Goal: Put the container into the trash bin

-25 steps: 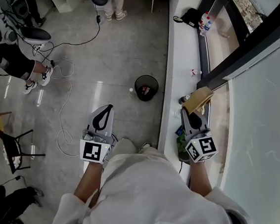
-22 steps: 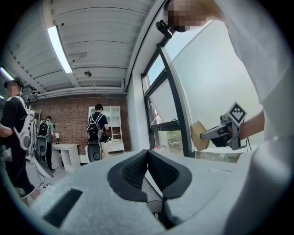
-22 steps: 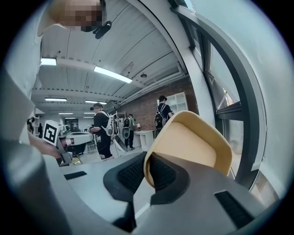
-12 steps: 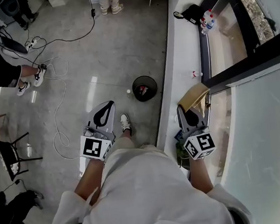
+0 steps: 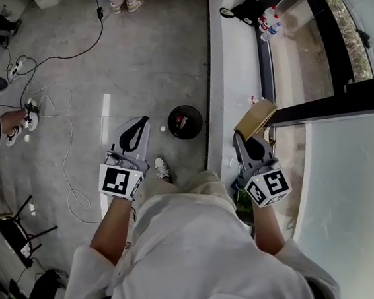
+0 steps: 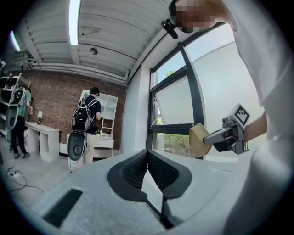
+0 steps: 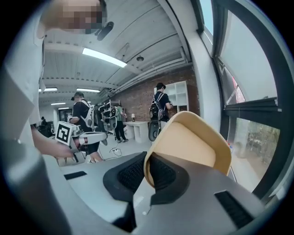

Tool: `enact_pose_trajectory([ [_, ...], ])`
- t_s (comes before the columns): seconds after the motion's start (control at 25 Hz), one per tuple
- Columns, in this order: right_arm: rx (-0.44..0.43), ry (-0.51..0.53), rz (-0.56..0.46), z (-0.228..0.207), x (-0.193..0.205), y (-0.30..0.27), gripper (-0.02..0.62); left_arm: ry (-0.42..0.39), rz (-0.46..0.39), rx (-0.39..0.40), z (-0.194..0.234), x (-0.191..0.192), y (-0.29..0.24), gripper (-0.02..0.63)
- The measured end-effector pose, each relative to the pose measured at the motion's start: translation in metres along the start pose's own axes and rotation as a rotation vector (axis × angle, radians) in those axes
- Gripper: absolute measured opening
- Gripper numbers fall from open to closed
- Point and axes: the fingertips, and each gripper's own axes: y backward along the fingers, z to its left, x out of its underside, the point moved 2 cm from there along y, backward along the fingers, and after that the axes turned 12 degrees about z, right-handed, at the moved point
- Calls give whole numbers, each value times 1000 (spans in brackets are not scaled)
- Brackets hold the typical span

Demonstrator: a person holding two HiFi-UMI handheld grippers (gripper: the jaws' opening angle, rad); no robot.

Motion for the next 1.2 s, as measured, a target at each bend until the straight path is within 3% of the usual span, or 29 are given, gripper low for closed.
enact_pose_trajectory([
  [0.16,11,-44,-1,-19,-6,-18,20,32,-10,49,6,-15,-45,17],
  [0.28,-7,-53,5,-37,-1,-34,20,9,3,76,-4,-26,-75,17],
  [0.48,-51,-112,1,-71,4,-56,20,-38,50,48,-8,-33,-97,17],
  [0.64,-92,-140,27,-92,17,-78,20,-34,103,14,-6,-21,-112,17],
  [0.76,-132,-116,93,-97,36,-105,20,24,127,-4,-3,-5,-124,17],
  [0.96,-196,-80,235,-94,88,-150,20,59,161,10,-8,21,-151,17],
  [1.2,-252,-80,330,-75,133,-184,20,97,216,12,7,61,-165,17],
])
